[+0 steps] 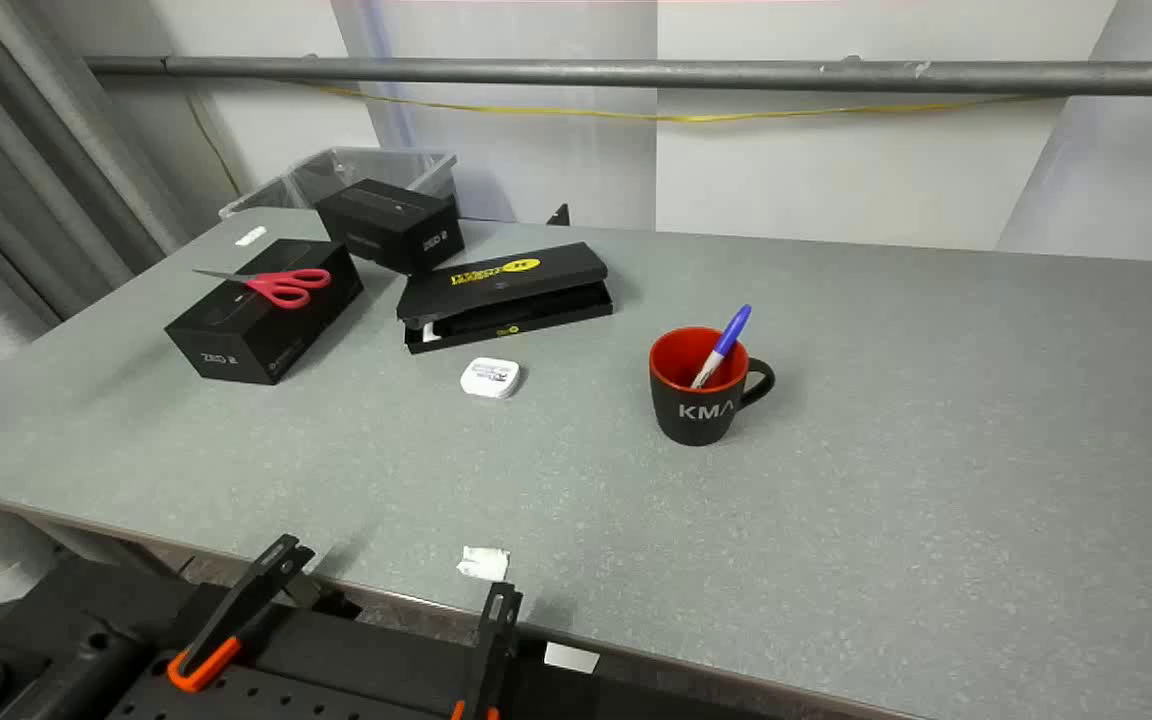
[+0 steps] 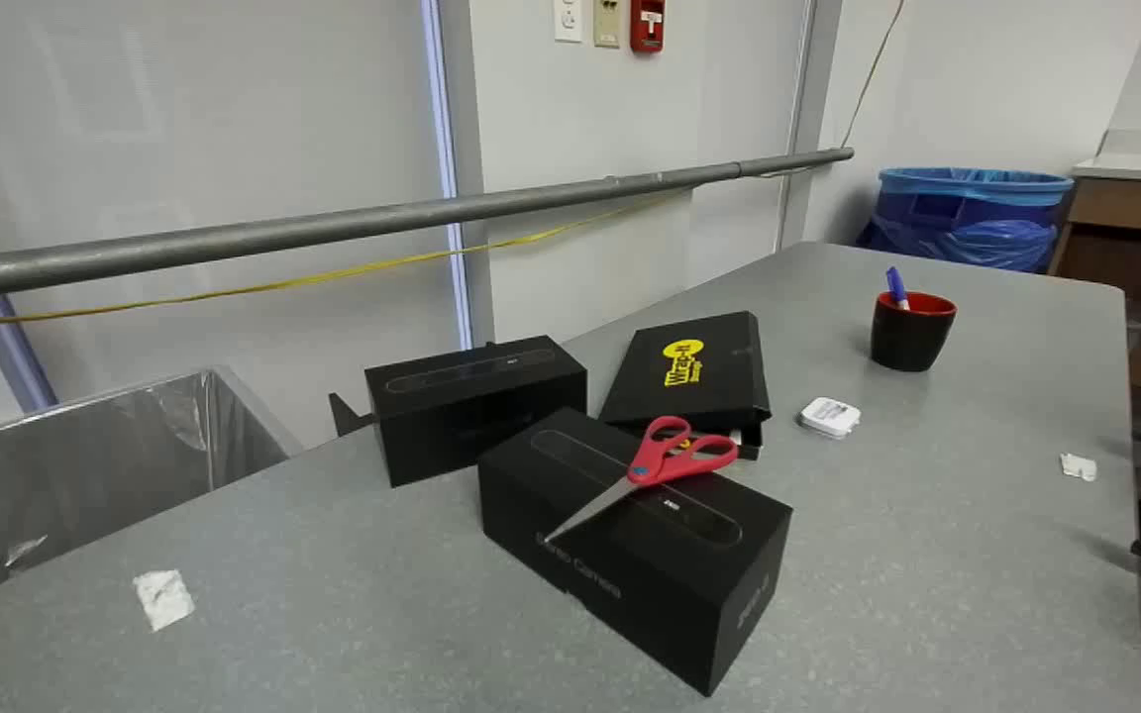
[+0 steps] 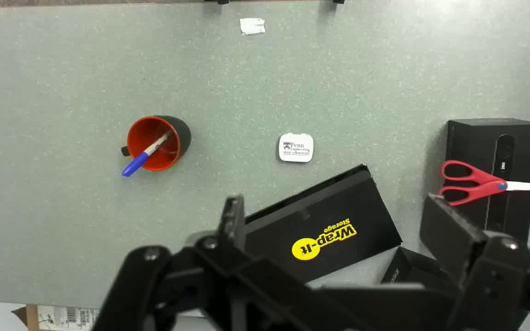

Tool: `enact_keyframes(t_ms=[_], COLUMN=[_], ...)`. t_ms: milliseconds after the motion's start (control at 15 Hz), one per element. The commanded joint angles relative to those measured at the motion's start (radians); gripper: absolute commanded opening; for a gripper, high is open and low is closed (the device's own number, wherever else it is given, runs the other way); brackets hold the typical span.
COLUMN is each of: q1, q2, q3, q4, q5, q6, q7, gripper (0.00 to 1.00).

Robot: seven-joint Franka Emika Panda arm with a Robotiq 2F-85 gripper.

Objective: Remove the blue pen from the red and black mug

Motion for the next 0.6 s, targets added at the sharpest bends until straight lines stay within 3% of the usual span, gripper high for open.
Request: enact_keyframes(t_ms=[0,400,533], q1=[0.008,0.008,-0.003], q2=[0.001,0.001,-0.008], q3=[-0.006,-0.006,-0.003], q4=[0.002,0.002,-0.036], q5=[-0.002,-0.002,-0.041], q6=[-0.002,-0.002,0.05], q7=[0.002,0.002,0.026], gripper=[1.0,1.0,1.0])
